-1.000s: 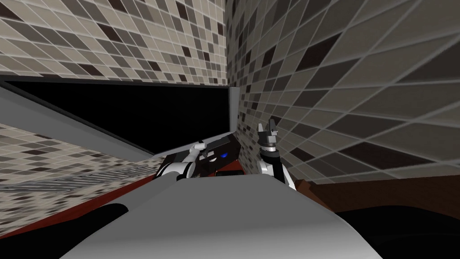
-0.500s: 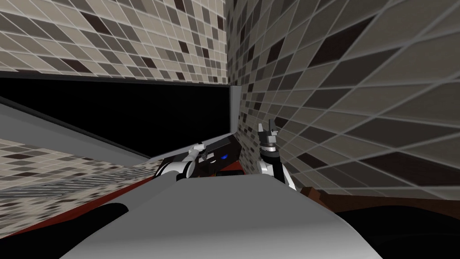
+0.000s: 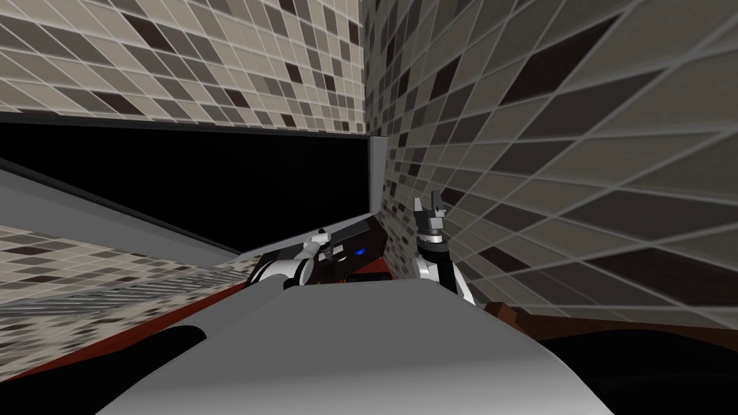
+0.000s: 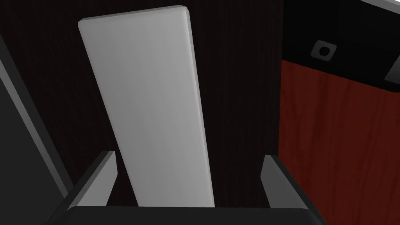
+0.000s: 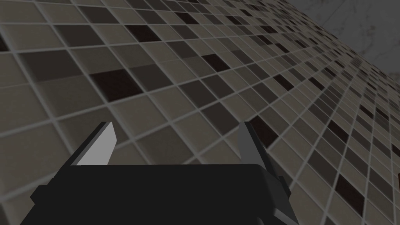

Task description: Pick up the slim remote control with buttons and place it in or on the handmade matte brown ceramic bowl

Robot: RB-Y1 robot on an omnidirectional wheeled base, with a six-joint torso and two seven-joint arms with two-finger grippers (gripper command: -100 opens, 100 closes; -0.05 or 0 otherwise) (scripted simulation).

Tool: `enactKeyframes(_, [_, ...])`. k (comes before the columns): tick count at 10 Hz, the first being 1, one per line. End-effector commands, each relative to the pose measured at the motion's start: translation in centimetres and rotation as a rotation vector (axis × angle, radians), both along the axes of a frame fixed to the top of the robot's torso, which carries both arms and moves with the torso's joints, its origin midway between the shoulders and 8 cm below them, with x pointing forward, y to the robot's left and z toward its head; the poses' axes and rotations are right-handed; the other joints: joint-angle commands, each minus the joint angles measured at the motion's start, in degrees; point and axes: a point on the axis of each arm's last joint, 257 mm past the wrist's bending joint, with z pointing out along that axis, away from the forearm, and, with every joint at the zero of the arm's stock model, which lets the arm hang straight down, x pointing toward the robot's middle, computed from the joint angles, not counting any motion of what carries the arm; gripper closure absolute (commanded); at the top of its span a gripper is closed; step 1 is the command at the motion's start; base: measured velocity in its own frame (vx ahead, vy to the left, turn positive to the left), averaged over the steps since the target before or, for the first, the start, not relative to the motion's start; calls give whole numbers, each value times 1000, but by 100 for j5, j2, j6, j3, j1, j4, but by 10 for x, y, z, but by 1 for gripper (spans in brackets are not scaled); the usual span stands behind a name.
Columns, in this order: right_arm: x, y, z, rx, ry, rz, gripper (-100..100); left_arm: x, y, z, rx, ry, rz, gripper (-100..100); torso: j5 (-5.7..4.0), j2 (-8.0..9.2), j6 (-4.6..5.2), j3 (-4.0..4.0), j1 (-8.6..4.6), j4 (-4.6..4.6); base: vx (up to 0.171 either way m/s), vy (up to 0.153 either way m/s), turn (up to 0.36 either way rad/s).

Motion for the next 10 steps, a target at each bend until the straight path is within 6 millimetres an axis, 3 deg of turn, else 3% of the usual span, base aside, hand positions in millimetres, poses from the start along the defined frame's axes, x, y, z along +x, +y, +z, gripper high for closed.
enactKeyframes(1, [0,0,0,0,0,0,0,-8,-2,-11,1,-3,1,-100,0,0,0,0,0,0,0,0,0])
enactKeyframes(2, [0,0,0,0,0,0,0,-2,-1,-5,2,-6,1,-100,7,2,-2,-4,0,-11,0,0,0])
enactKeyframes(3, [0,0,0,0,0,0,0,-1,0,-6,3,-11,1,100,8,1,-2,-6,2,-13,0,0,0])
enactKeyframes(7, [0,0,0,0,0,0,0,-1,-1,-6,1,-11,2,100,10,-3,-2,-9,9,-16,-1,-1,3])
enactKeyframes(8, [0,0,0,0,0,0,0,-1,-1,-6,1,-11,2,0,10,-3,-3,-10,9,-16,0,0,0])
enactKeyframes(9, [0,0,0,0,0,0,0,0,1,-1,1,-3,0,100,9,-3,-3,-9,9,-16,13,4,-3])
enactKeyframes(10, [0,0,0,0,0,0,0,4,2,4,1,-3,0,100,8,-7,-2,-11,11,-16,0,0,0])
